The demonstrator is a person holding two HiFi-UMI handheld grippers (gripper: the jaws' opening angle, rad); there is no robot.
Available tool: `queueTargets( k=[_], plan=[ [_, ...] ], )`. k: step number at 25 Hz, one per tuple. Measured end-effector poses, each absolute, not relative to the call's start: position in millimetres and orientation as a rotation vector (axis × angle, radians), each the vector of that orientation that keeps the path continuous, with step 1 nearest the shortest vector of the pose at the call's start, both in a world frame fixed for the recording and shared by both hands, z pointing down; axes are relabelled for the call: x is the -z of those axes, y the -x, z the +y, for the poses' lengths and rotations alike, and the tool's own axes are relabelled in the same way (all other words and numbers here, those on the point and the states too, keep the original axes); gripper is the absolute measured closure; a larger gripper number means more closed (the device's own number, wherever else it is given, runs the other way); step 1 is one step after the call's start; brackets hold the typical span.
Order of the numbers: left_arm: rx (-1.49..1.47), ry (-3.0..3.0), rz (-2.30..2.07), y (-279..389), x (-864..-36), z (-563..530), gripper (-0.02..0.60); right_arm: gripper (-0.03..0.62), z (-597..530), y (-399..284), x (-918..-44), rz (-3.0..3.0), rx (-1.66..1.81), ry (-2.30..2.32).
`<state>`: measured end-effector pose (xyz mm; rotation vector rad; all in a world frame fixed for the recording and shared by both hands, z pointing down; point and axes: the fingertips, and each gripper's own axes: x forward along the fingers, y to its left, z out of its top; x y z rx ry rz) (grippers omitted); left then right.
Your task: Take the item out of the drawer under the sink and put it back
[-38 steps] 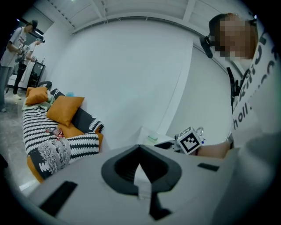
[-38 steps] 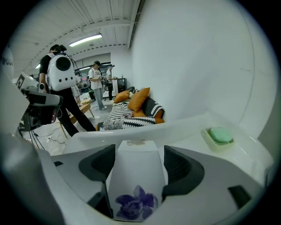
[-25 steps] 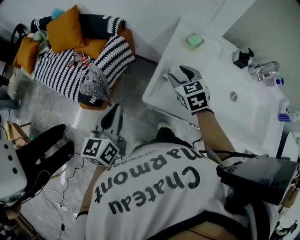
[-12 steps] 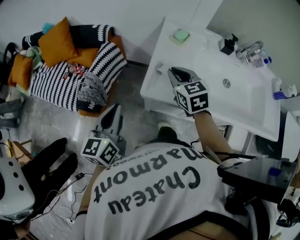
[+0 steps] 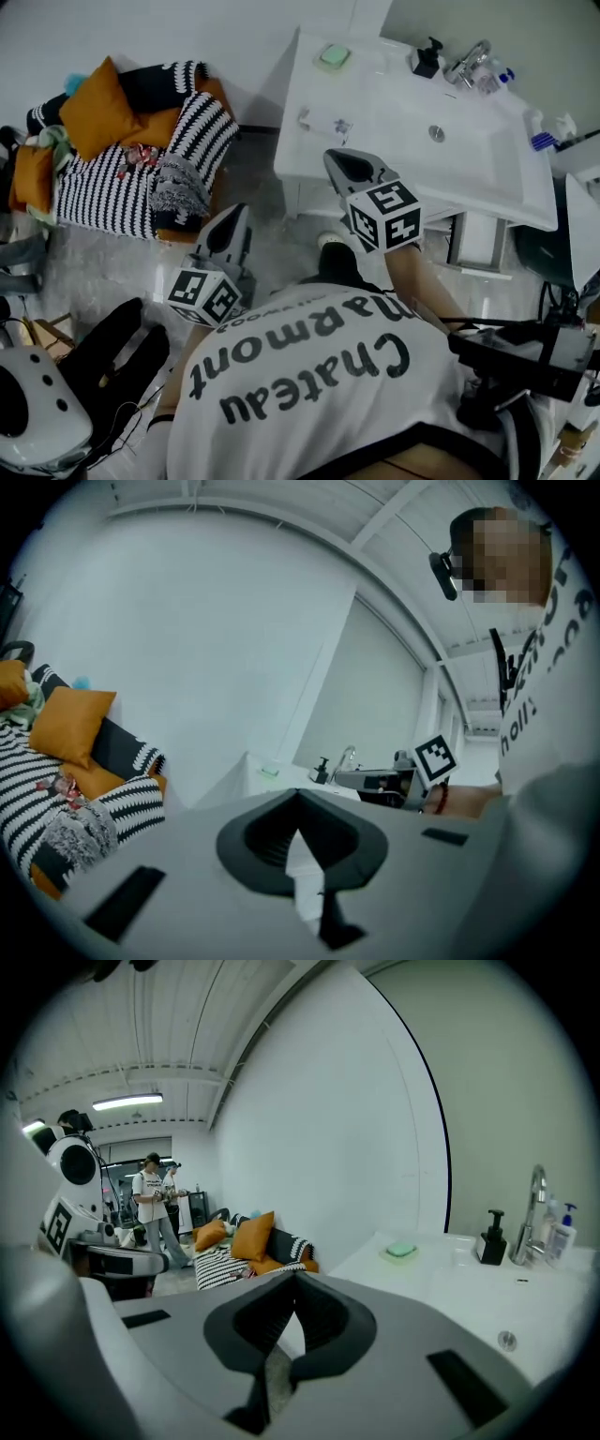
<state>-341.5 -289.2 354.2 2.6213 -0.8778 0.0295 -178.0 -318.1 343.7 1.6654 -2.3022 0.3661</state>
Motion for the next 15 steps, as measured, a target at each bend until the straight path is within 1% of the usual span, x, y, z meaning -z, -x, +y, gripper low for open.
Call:
queueTargets(
  k=[4, 8, 15],
  plan=[
    [-0.048, -2.646, -0.783, 329.5, -352.3, -277.5, 0.574, 0.582, -287.9, 185.1, -338.0, -2.302, -0.363, -1.717],
    [-0.046, -2.653, -0.706, 314.1, -349.6, -266.3, 0.574, 0.582, -258.6, 184.6, -341.7, -2.321, -0.485, -1.732],
    [-0.031, -2.668, -0.665, 295.7, -347.7, -256.0, 0.574, 0.583, -232.1, 157.0, -355.7, -2.266, -0.590, -1.789]
  ],
)
